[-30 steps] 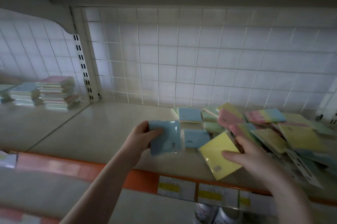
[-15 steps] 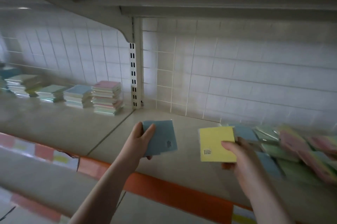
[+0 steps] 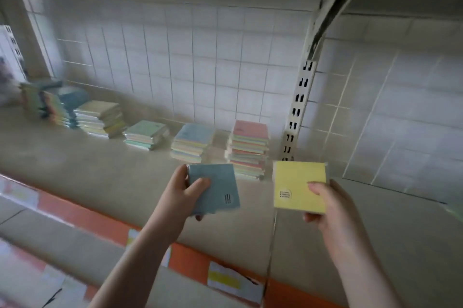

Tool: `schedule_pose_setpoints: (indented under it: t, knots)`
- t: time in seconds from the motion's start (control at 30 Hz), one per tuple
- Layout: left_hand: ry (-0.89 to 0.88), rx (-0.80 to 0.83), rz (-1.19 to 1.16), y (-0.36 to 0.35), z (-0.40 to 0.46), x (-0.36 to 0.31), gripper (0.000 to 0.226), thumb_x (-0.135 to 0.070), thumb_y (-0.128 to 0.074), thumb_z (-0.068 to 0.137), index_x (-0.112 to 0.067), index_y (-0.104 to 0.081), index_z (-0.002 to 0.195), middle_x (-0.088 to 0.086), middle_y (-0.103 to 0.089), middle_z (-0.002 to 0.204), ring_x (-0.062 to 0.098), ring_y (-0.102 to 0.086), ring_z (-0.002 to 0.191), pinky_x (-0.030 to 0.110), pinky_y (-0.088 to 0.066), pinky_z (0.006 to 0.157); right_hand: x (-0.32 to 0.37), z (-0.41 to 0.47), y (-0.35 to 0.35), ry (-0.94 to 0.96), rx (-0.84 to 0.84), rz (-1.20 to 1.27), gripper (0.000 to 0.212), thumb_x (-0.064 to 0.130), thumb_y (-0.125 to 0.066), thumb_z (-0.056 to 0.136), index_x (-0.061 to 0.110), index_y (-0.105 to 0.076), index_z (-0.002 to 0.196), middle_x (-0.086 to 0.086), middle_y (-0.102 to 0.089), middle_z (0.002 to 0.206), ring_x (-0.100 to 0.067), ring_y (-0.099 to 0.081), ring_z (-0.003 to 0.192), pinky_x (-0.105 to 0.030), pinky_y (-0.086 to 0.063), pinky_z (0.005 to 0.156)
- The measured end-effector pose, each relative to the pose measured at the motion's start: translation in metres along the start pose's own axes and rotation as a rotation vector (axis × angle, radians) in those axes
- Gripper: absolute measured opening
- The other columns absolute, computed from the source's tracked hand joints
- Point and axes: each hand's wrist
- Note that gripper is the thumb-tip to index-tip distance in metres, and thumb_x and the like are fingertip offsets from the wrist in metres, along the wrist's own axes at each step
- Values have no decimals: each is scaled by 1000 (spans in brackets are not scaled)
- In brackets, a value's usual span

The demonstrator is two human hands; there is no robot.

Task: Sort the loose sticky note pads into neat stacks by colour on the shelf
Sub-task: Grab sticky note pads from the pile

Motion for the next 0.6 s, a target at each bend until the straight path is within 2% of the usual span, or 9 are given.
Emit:
schedule_pose_setpoints:
  t: [0.1,0.17,0.27,0.33,0.4,0.47,0.6]
  knots:
    - [5,-45,-40,28,11,-6,25,-12,-63,76,-4,-51,97,12,-54,73,11,-53,43,20,-32,31,1,5,-37,-3,22,4,20,1,-49,88,13,-53,73,-2,-56,59,-8,-48,39,-17,-33,33]
    - [7,-87,-60,43,17,-7,31,-21,-57,66,-7,-51,93,11,-55,73,11,-54,43,20,-32,31,1,7,-57,9,50,12,20,1,-50,87,14,-54,74,1,-57,57,-9,-48,43,-17,-33,33]
    - [21,-159,-86,65,17,-6,32,-22,-56,63,-7,-50,91,12,-55,71,11,-53,41,19,-32,30,-1,6,-83,10,124,-9,17,2,-51,87,15,-56,77,-1,-57,63,-12,-48,50,-18,-34,33]
    - [29,-185,-91,84,19,-3,28,-18,-61,67,-7,-50,91,12,-54,72,11,-52,41,19,-31,30,-3,4,-101,-1,159,-23,16,3,-52,88,15,-57,79,-1,-56,65,-14,-48,51,-19,-35,34]
    - [50,-226,-72,106,25,-1,18,-8,-64,81,-8,-50,92,12,-53,75,11,-52,42,20,-32,31,-5,3,-122,-10,183,-37,17,3,-52,88,15,-57,78,-1,-56,65,-13,-48,50,-19,-35,35]
    - [52,-262,-53,129,37,0,7,-2,-53,90,-9,-50,92,12,-53,75,11,-51,41,20,-32,31,-6,3,-147,-17,210,-64,16,4,-53,88,15,-57,77,-1,-57,64,-15,-47,49,-21,-34,36]
    - [17,-275,-48,178,69,1,5,-2,-50,92,-6,-50,96,13,-53,75,13,-50,42,19,-33,31,-12,8,-206,-35,232,-102,15,6,-53,87,15,-53,75,-3,-53,61,-16,-44,43,-20,-33,36]
Point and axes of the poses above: each hand's wrist, its own z-axis towards the middle knuckle, its own y-axis out of the back of the hand, x = y × z
